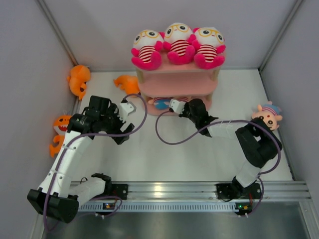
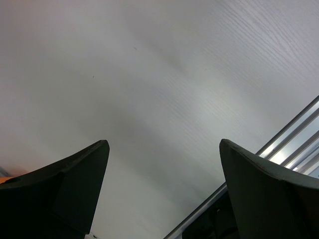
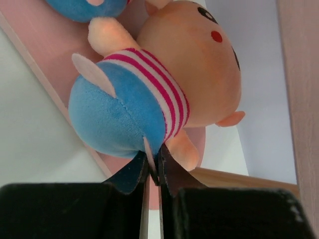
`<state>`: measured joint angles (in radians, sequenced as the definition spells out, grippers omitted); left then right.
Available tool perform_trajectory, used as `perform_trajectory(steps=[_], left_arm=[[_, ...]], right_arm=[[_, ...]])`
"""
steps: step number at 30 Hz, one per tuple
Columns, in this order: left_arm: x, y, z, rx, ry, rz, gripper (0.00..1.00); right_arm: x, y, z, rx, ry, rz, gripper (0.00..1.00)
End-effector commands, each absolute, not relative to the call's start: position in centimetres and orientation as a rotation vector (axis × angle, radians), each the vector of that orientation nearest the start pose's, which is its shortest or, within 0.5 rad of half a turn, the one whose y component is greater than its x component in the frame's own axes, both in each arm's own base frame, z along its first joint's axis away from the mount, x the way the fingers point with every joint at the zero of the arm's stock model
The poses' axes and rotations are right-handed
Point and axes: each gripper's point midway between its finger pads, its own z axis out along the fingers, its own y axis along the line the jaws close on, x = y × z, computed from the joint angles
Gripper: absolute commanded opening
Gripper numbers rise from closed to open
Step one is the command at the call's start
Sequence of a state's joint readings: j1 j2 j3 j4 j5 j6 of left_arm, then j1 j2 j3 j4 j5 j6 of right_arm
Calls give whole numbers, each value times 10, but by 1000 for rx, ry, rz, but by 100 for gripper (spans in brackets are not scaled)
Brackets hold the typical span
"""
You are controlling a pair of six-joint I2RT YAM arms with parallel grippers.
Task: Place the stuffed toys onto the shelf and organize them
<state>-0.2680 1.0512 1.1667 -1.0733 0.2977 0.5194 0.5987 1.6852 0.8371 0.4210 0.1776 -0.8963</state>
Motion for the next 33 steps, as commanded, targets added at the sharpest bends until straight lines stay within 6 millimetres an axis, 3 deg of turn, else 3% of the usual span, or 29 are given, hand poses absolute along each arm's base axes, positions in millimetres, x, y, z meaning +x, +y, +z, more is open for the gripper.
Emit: perform_trajectory(steps=[1, 8, 11, 15, 22, 23, 28, 31, 33], left_arm=[[223, -97, 211, 1070, 2223, -280, 98], [223, -96, 211, 1073, 2219, -273, 98], [223, -96, 211, 1072, 2221, -273, 98], [222, -97, 210, 1077, 2217, -282, 98], [220, -99, 207, 1088, 2222, -304, 98], [220, -99, 206, 1091, 2221, -302, 98], [215, -99, 201, 1109, 2220, -312, 98], [213, -101, 200, 1112, 2218, -328, 98], [212, -101, 198, 1112, 2221, -338, 98]], right_arm=[[438, 232, 138, -1192, 1488, -275, 6], [436, 245, 134, -1213, 1490, -231, 7], [432, 240, 131, -1206, 1511, -248, 14], [423, 232, 131, -1182, 1532, -237, 53], [400, 214, 175, -1005, 1559, -181, 69], [398, 211, 180, -973, 1574, -172, 82], [377, 165, 195, -670, 1774, -177, 86], [371, 131, 186, -452, 1891, -198, 86], [374, 96, 180, -242, 1946, -222, 86]])
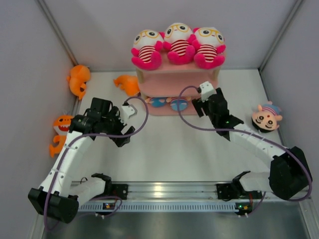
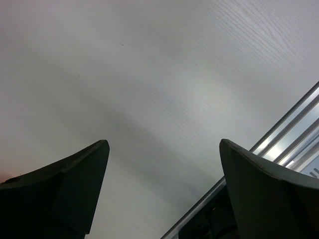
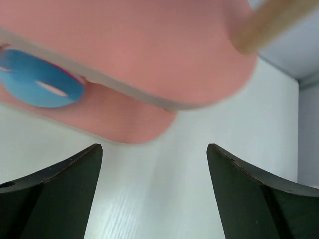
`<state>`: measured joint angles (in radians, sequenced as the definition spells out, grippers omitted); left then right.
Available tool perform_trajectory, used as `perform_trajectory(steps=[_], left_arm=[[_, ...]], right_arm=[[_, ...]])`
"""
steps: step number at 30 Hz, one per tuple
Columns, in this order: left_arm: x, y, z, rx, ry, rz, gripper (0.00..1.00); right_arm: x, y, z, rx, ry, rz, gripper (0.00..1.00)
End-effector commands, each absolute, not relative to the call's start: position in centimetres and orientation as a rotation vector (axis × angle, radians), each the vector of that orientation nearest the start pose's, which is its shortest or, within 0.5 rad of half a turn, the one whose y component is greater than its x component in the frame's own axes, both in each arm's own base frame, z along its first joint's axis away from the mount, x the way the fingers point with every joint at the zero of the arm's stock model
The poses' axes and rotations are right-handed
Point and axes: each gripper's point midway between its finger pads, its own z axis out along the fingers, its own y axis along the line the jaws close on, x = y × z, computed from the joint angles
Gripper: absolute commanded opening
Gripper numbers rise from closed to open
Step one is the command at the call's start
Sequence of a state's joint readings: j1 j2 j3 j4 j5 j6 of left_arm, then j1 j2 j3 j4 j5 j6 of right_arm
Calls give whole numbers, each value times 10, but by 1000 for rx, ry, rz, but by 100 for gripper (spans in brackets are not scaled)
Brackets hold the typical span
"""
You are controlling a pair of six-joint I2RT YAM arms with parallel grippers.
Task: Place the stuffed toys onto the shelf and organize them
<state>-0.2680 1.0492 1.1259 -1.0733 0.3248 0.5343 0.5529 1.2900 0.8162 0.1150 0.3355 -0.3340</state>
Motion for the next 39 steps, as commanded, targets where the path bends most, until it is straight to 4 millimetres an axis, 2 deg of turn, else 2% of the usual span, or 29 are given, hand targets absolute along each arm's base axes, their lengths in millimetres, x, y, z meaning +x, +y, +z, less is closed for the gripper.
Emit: perform_trajectory(steps=[1, 2, 3, 4, 6, 7, 9, 10, 13, 17, 20, 22, 26, 28, 31, 34, 35, 37, 38, 39], left_arm=[[212, -102, 197, 1115, 2222, -344, 98], [210, -102, 196, 1117, 2223, -344, 98], [211, -102, 196, 1117, 2221, -346, 98], [210, -102, 196, 1121, 2219, -344, 98], [209, -100, 195, 1118, 2225, -339, 98], [209, -100, 194, 1125, 2223, -338, 98], [210, -100, 193, 1124, 2229, -338, 98], [210, -101, 193, 1122, 2233, -343, 98], [211, -102, 194, 1122, 2229, -345, 98], [212, -100, 191, 1121, 2244, -338, 98], [212, -99, 189, 1118, 2254, -329, 98], [212, -98, 186, 1122, 2267, -331, 98], [216, -100, 184, 1128, 2280, -342, 98], [218, -101, 182, 1127, 2290, -345, 98], [219, -101, 182, 1132, 2292, -349, 98], [221, -102, 183, 1135, 2291, -348, 98], [221, -102, 183, 1137, 2290, -347, 98], [222, -102, 184, 1138, 2285, -347, 98], [221, -102, 183, 1144, 2284, -348, 98], [221, -102, 185, 1148, 2273, -344, 98]], right_arm=[[371, 82, 173, -185, 1984, -233, 86], [375, 52, 169, -73, 2007, -260, 86], [373, 44, 164, 51, 2022, -194, 86], [375, 8, 162, 186, 2026, -217, 86], [376, -25, 162, 381, 1995, -192, 88], [374, -70, 163, 523, 1960, -250, 88], [384, -105, 172, 643, 1907, -284, 88], [383, -133, 174, 714, 1887, -336, 88], [405, -173, 171, 800, 1918, -460, 88], [442, -198, 135, 850, 2072, -582, 87], [440, -211, 119, 912, 2081, -668, 87], [444, -215, 112, 933, 2064, -664, 87], [456, -223, 87, 937, 2136, -693, 87], [455, -224, 80, 941, 2186, -703, 86], [459, -222, 80, 935, 2181, -668, 83], [451, -218, 81, 930, 2156, -640, 62], [442, -217, 81, 935, 2156, -646, 46], [436, -217, 80, 915, 2166, -640, 30], [430, -213, 79, 898, 2179, -618, 14], [430, -213, 80, 887, 2174, -603, 3]])
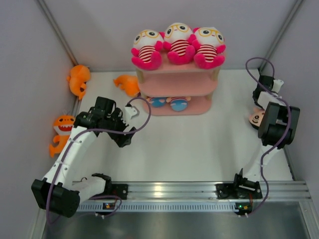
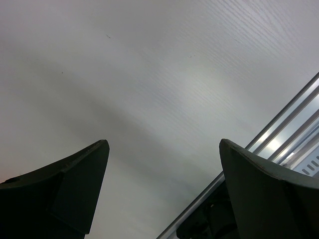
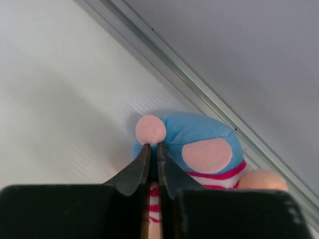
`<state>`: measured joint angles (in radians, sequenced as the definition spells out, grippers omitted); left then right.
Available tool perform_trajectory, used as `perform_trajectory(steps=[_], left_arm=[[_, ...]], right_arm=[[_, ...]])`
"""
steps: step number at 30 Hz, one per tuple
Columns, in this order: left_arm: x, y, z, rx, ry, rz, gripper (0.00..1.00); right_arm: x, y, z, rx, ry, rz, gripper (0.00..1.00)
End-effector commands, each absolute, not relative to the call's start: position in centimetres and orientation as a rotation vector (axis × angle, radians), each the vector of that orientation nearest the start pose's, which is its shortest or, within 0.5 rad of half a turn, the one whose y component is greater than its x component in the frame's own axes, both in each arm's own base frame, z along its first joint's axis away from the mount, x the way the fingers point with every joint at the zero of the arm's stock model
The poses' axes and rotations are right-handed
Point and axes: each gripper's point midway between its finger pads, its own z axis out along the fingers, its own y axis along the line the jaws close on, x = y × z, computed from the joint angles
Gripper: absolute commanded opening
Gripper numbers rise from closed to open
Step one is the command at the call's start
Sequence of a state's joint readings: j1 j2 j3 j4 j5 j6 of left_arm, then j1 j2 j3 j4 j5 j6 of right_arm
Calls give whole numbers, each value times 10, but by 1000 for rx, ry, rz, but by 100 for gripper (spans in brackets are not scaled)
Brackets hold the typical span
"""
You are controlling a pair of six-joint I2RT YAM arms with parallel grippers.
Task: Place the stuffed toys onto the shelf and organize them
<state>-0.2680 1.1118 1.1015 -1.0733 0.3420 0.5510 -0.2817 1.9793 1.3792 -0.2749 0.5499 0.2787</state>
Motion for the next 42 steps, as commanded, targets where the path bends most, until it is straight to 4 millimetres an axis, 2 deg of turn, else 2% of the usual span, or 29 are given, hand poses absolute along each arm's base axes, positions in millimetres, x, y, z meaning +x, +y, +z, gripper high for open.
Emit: perform_trajectory(steps=[1, 2, 4, 5, 7, 8, 10, 11, 12, 13, 15, 18, 19, 20, 21, 23, 24, 25, 27, 29, 30, 32, 33, 36, 37, 38, 40, 41, 42], left_arm=[[221, -102, 185, 1150, 2272, -345, 98], [221, -102, 186, 1149, 2269, -344, 98], [219, -101, 185, 1152, 2267, -343, 98], [219, -102, 185, 1152, 2263, -344, 98], [217, -101, 185, 1156, 2261, -345, 98], [216, -101, 184, 1153, 2261, -351, 98], [215, -102, 185, 1151, 2257, -354, 98], [214, -102, 186, 1151, 2253, -354, 98], [214, -101, 187, 1145, 2248, -348, 98], [212, -100, 187, 1138, 2249, -344, 98], [210, -100, 188, 1135, 2244, -339, 98], [207, -97, 187, 1134, 2240, -328, 98], [207, -97, 187, 1133, 2238, -327, 98], [207, -96, 187, 1129, 2242, -321, 98], [207, -96, 188, 1126, 2240, -318, 98], [208, -94, 189, 1111, 2245, -302, 98], [208, -94, 190, 1103, 2247, -301, 98], [208, -93, 190, 1096, 2248, -295, 98], [207, -89, 192, 1080, 2245, -282, 98], [207, -84, 189, 1069, 2256, -262, 98], [206, -83, 188, 1065, 2255, -259, 98], [205, -80, 185, 1054, 2270, -257, 98], [205, -80, 185, 1047, 2271, -258, 98], [204, -78, 186, 1030, 2270, -262, 98], [204, -78, 186, 1027, 2269, -261, 98], [204, -78, 186, 1023, 2269, -260, 98], [203, -78, 186, 1022, 2270, -271, 98], [204, -79, 186, 1021, 2269, -274, 98], [204, -79, 186, 1017, 2272, -279, 98]], right_arm=[[428, -212, 81, 862, 2178, -597, 0], [425, -206, 80, 832, 2191, -561, 0], [431, -199, 90, 762, 2171, -495, 0], [435, -184, 98, 709, 2168, -391, 0], [445, -163, 114, 588, 2142, -299, 0], [447, -144, 127, 502, 2131, -227, 0], [449, -103, 136, 296, 2160, -175, 0], [446, -78, 144, 209, 2159, -108, 0], [443, -43, 148, 113, 2168, -29, 0], [429, -24, 153, 63, 2173, 23, 0], [412, 10, 154, -23, 2165, 79, 0], [374, 77, 158, -315, 2090, 224, 0], [364, 93, 158, -400, 2069, 253, 0], [346, 111, 158, -483, 2043, 312, 0], [329, 140, 157, -604, 2017, 363, 0], [303, 173, 157, -819, 1935, 379, 0], [275, 211, 156, -992, 1867, 444, 0], [261, 228, 158, -1116, 1782, 462, 0], [217, 271, 162, -1305, 1592, 600, 0], [190, 289, 158, -1444, 1468, 669, 0], [170, 301, 155, -1530, 1412, 701, 1], [154, 308, 142, -1660, 1408, 680, 3], [139, 313, 137, -1719, 1398, 694, 4], [121, 303, 114, -1830, 1493, 661, 11], [118, 300, 109, -1840, 1519, 651, 15], [117, 293, 103, -1849, 1559, 604, 26], [107, 292, 102, -1851, 1584, 601, 33], [109, 291, 105, -1832, 1600, 572, 48], [105, 292, 107, -1824, 1610, 567, 53]])
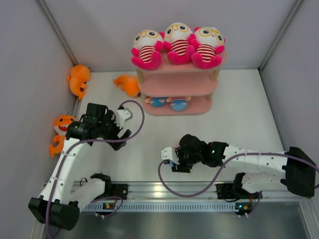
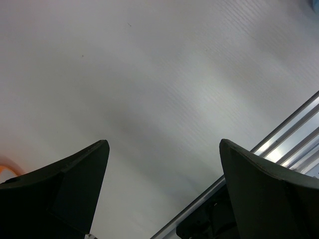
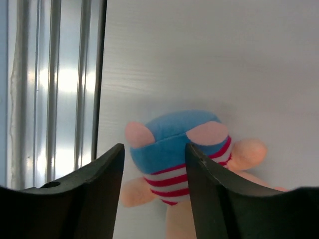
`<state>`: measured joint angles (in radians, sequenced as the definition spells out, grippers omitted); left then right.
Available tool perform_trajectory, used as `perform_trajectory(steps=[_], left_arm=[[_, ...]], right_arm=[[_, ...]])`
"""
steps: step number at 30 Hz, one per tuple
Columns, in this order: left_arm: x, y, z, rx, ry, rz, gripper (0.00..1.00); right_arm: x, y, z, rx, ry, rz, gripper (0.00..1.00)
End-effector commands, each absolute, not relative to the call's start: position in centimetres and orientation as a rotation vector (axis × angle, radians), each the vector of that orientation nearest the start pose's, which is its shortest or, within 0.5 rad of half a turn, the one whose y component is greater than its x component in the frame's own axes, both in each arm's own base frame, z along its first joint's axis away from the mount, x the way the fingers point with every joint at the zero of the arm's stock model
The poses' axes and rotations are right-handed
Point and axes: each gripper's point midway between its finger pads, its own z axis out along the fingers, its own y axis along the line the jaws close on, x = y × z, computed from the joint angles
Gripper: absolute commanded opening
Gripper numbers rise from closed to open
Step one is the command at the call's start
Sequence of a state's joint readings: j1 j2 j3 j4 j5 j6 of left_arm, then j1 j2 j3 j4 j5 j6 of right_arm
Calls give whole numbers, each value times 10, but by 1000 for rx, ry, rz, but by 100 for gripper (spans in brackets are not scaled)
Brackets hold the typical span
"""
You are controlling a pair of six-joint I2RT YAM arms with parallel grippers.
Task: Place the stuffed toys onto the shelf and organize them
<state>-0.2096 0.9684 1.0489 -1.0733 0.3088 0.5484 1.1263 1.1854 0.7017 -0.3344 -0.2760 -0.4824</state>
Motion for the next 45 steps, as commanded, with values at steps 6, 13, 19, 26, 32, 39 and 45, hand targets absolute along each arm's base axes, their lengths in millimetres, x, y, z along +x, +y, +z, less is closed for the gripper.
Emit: perform_trajectory(steps=[6, 13, 19, 26, 32, 39, 45], left_arm=[[204, -79, 187, 1015, 2267, -285, 98], [205, -81, 187, 1021, 2263, -296, 98], [204, -78, 188, 1017, 2260, -278, 98], [203, -77, 184, 1008, 2280, -279, 98], [203, -77, 183, 1008, 2280, -285, 98], [202, -77, 184, 1010, 2276, -281, 98], [201, -76, 189, 1007, 2251, -267, 98]], right_arm=[[150, 303, 150, -1245, 1954, 375, 59], [153, 296, 146, -543, 2198, 174, 61], [148, 285, 122, -517, 2209, 8, 61], [126, 313, 89, -643, 2256, 212, 63], [121, 298, 45, -697, 2338, 106, 59], [120, 303, 50, -1227, 2226, 167, 0], [149, 252, 115, -1923, 1734, 239, 0]])
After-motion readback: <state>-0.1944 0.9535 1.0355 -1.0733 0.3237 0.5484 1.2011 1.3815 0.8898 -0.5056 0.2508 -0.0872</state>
